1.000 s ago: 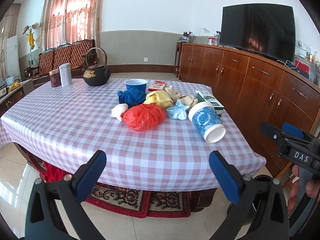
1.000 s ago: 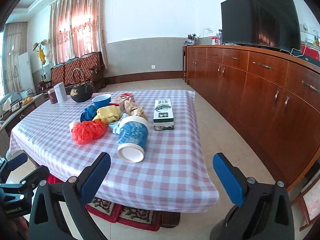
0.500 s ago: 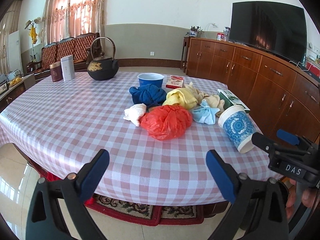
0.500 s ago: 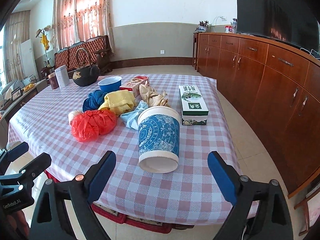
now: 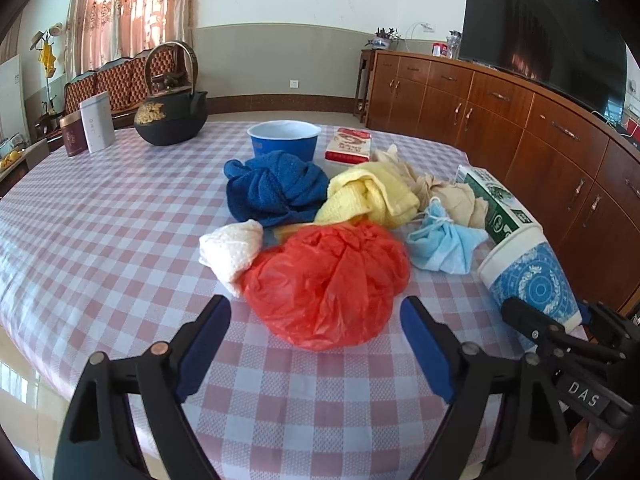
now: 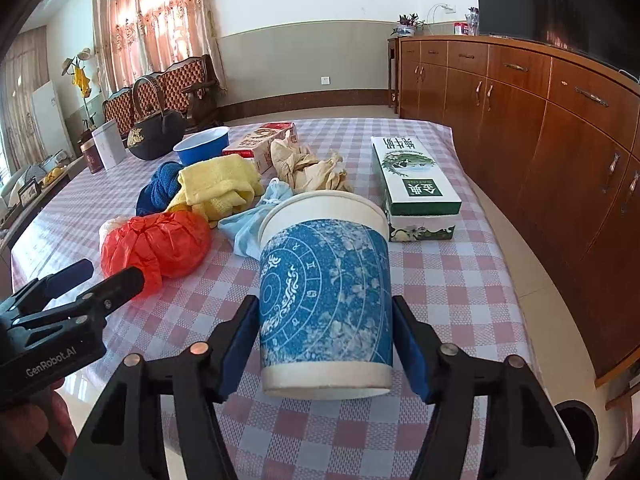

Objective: Collect trash
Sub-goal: 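Grasp the blue-patterned paper cup with the right gripper while the left grasps the red plastic bag, then carry the blue cup and red bag in both grippers over the black bin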

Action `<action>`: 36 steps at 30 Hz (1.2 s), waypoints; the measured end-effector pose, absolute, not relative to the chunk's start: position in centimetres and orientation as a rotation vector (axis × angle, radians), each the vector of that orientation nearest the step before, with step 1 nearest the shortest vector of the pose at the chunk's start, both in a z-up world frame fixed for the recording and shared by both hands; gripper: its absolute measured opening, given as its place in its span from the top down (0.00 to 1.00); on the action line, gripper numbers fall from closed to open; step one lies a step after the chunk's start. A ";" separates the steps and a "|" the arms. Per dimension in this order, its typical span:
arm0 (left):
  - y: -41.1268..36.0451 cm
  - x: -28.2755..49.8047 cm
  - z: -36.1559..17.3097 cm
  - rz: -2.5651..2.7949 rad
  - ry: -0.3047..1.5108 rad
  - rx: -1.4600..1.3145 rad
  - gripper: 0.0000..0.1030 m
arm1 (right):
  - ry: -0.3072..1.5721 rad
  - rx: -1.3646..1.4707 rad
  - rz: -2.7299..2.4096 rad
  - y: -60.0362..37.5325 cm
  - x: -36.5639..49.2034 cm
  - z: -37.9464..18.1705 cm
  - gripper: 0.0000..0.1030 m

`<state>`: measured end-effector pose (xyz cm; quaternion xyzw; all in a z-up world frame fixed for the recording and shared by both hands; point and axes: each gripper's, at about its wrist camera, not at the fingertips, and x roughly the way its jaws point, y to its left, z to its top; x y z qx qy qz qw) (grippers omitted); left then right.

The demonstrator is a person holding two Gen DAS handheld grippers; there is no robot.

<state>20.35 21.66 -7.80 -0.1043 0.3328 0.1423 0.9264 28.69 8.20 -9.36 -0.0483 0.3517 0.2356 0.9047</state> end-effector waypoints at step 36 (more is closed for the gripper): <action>17.8 15.1 -5.6 0.181 0.617 -0.240 0.78 | 0.680 0.009 0.413 1.5 25.8 -6.0 0.39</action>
